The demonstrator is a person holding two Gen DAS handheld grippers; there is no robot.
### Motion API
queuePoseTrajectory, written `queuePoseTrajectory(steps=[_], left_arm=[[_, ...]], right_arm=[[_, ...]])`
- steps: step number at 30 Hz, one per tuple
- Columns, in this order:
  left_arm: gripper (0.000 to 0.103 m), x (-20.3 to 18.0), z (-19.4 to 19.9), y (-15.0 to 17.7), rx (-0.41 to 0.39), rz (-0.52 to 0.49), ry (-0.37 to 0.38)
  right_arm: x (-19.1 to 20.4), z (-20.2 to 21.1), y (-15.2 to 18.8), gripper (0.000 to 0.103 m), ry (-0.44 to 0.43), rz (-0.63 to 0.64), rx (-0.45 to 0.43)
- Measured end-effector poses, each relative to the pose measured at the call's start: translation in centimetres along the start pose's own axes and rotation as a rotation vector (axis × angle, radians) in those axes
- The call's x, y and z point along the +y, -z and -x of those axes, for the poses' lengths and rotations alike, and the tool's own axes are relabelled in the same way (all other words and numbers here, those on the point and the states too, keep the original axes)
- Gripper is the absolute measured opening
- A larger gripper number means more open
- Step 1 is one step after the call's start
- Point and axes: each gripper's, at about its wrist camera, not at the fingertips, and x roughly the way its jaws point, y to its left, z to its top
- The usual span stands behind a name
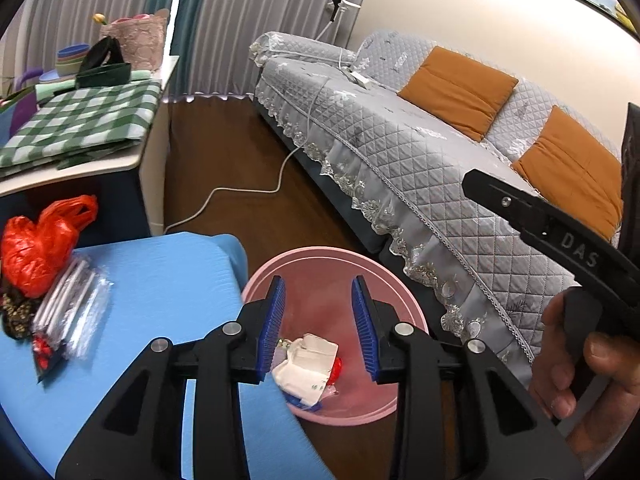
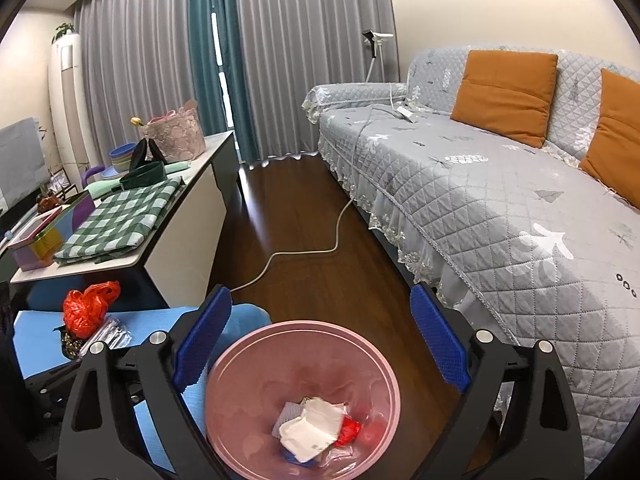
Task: Collect trash
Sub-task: 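Move the left tool to the brown-gold scrunchie while the right tool moves to the clear plastic straws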
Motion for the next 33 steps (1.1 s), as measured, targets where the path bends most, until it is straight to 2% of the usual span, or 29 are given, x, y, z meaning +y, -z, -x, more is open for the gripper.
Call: queuePoseTrajectory(steps=[5,11,17,19,26,33], left_arm=[[0.034,1.2,2.7,0.4,-0.020,0.007,-0.021],[0.034,3.4,7.0,1.4,-0.052,0.025,-0.060],[0.034,6.4,11.0,2.8,-0.082,0.043,-0.100],[0.034,7.8,12.5,3.7,-0.093,0.045,-0.117],[0.032,12.0,14.2,7.3,-0.107,0.084,-0.194],[0.030,15.5,14.6,7.8,-0.134,0.102,-0.266]], right_arm=[[1.7,0.7,0.2,0.083,-0.035,0.027,-0.022],[4.2,2.7,0.5,0.069,-0.098,0.046,-0.060],[6.9,4.2,1.6,0.049,-0.197,0.025,-0.060],[8.1,4.5,2.3,0.037,-0.241,0.023,-0.044],[12.0,5.7,4.4,0.036,-0.318,0.076,-0.027],[15.4,5.0,6.3,0.035,-0.346,0.140,0.001]])
